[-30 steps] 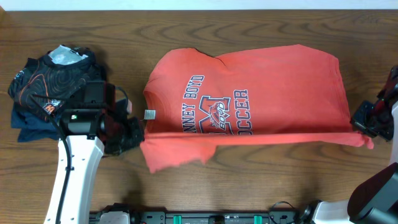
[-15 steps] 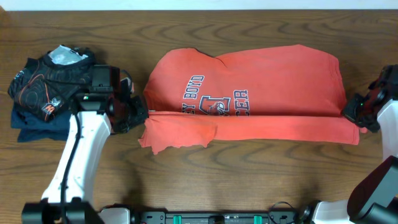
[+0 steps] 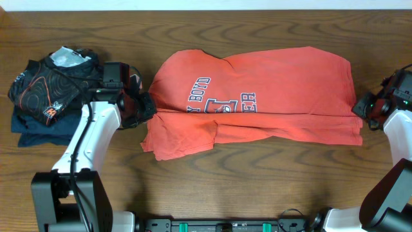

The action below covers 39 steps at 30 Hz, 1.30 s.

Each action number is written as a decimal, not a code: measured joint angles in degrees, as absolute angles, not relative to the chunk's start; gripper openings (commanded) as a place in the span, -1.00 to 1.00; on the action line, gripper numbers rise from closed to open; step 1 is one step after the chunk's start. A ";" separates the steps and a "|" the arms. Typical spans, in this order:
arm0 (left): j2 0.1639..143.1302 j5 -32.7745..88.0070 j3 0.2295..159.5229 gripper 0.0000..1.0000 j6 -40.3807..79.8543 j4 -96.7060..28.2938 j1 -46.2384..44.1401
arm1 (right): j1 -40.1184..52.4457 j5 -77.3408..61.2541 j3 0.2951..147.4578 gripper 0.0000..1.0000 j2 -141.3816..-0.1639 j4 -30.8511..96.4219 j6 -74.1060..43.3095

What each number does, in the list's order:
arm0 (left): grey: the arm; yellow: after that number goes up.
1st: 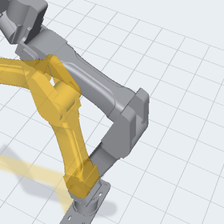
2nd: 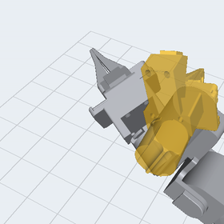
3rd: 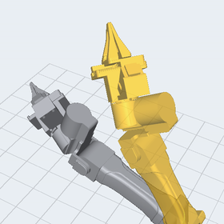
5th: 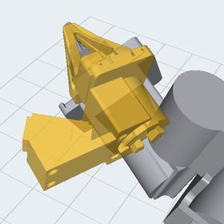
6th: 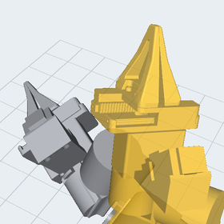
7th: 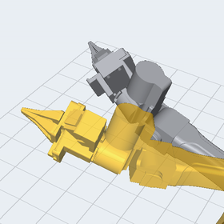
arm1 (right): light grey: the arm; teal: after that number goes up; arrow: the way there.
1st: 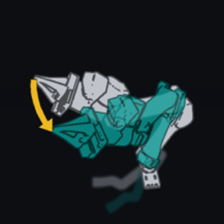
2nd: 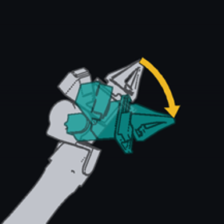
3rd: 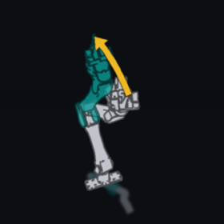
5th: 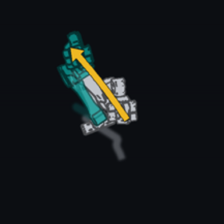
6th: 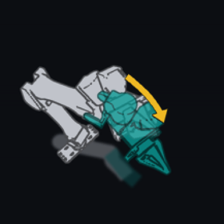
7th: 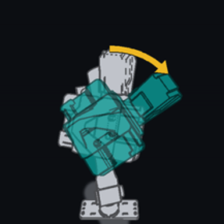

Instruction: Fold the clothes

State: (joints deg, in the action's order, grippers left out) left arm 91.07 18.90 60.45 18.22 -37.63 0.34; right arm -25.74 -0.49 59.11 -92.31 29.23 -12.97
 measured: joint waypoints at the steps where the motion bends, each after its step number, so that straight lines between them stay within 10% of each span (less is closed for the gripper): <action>1: 91.33 18.90 60.45 -0.88 18.22 -37.26 0.34 | -25.74 -0.51 59.11 -0.92 -92.31 29.06 -12.97; 39: 92.12 18.92 60.45 -0.88 18.22 -35.68 0.34 | -25.74 4.05 49.69 -0.49 -94.96 22.83 -16.36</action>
